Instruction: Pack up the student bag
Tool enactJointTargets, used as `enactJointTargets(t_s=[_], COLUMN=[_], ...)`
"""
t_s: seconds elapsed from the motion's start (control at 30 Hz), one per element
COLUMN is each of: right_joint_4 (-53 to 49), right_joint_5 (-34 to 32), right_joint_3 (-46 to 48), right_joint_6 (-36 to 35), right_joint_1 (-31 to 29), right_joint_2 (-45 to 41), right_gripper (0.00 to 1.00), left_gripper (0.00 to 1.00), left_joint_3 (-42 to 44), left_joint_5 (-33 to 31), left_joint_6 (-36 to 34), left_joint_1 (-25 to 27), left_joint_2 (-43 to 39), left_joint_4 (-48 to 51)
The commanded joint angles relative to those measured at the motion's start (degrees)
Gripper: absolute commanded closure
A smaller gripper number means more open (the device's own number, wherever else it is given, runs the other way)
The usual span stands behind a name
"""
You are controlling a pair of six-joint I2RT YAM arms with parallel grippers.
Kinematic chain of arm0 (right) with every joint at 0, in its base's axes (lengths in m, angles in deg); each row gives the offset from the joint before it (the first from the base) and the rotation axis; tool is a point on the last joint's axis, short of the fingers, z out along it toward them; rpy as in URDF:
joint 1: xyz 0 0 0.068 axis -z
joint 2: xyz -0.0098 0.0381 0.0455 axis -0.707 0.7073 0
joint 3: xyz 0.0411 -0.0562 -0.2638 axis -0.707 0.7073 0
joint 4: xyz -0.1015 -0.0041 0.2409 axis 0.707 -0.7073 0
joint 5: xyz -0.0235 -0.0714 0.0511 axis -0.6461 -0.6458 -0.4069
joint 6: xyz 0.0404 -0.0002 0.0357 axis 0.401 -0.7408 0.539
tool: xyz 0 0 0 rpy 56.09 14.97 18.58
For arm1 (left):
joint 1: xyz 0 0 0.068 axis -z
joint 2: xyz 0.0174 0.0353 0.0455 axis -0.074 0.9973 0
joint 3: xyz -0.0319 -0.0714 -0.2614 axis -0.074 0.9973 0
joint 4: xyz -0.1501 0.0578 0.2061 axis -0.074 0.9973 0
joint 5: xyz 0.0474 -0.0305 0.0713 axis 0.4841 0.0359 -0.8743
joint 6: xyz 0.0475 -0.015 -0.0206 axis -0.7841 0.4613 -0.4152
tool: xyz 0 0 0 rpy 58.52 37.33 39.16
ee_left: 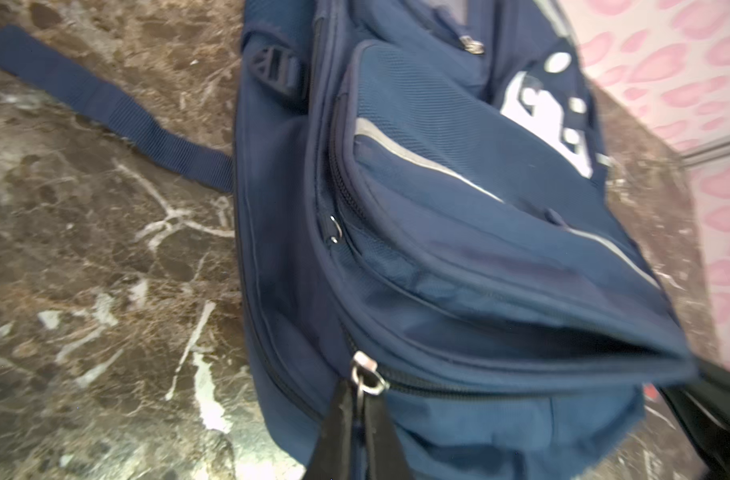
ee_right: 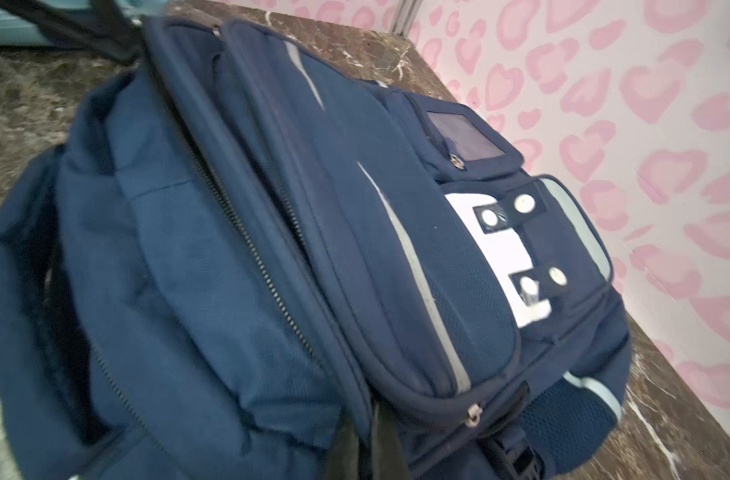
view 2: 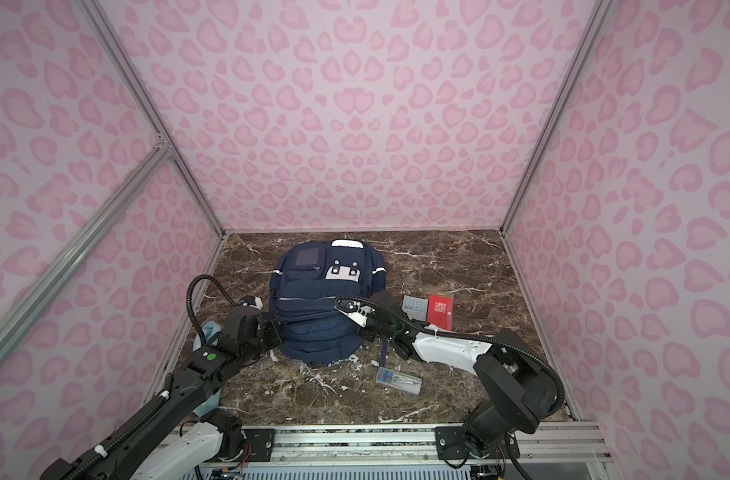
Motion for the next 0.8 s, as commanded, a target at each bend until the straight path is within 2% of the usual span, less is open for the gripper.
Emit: enactJointTargets(t_s=[0.0, 0.03, 0.13, 0.23, 0.3, 0.37, 0.4, 0.5, 0.63, 0.7, 0.77], right_joint_4=[3.68, 2.63, -0.5, -4.41, -3.07, 2.11, 3.76, 2.45, 3.55, 2.8, 1.05], right_joint_5=[-14.62, -13.28, -11.6, -10.55, -9.3, -4.71, -4.98, -7.14, -7.66, -7.62, -8.36], right_joint_3=[-0.96, -2.02, -3.75, -3.18, -0.84, 2.47, 2.97, 1.55, 0.26, -0.98, -2.39], right_joint_6=[6.8, 7.22, 8.16, 8.15, 9.65, 10.25, 10.6, 8.41, 6.66, 6.27, 5.53], right_joint_1=[4.47, 4.58, 2.39, -1.7, -4.32, -6.53, -8.05, -13.33, -15.81, -15.9, -15.9], right_joint_2=[1.93, 1.87, 0.02, -4.95, -8.56, -9.95, -9.65, -7.23, -3.0, -0.8, 1.24], right_gripper=[1.0, 0.99, 0.65, 0.5, 0.4, 0.23, 0.2, 0.23, 0.25, 0.31, 0.45], left_gripper=[0.97, 0.97, 0.97, 0.97, 0.97, 0.97, 0.97, 0.97, 0.97, 0.97, 0.97], left_joint_3=[0.16, 0.07, -0.83, -0.94, -2.54, -3.88, -4.26, -5.83, -6.43, -6.3, -6.17], left_joint_5=[-5.74, -5.35, -0.65, 4.54, 5.51, 5.58, 6.41, 9.14, 10.71, 11.13, 11.41], left_joint_6=[-1.45, -1.25, 0.74, 4.13, 4.46, 4.0, 4.06, 4.85, 5.21, 5.08, 4.93], left_joint_1=[0.38, 2.04, 7.26, 12.03, 14.08, 15.56, 15.89, 16.74, 17.25, 17.23, 17.25], left_joint_2=[-1.77, -1.92, -2.44, -2.9, -1.02, 1.27, 2.26, 5.25, 6.15, 5.96, 5.6], left_joint_4=[3.45, 3.59, 2.1, -3.76, -4.77, -5.85, -6.63, -8.41, -9.19, -9.01, -8.96])
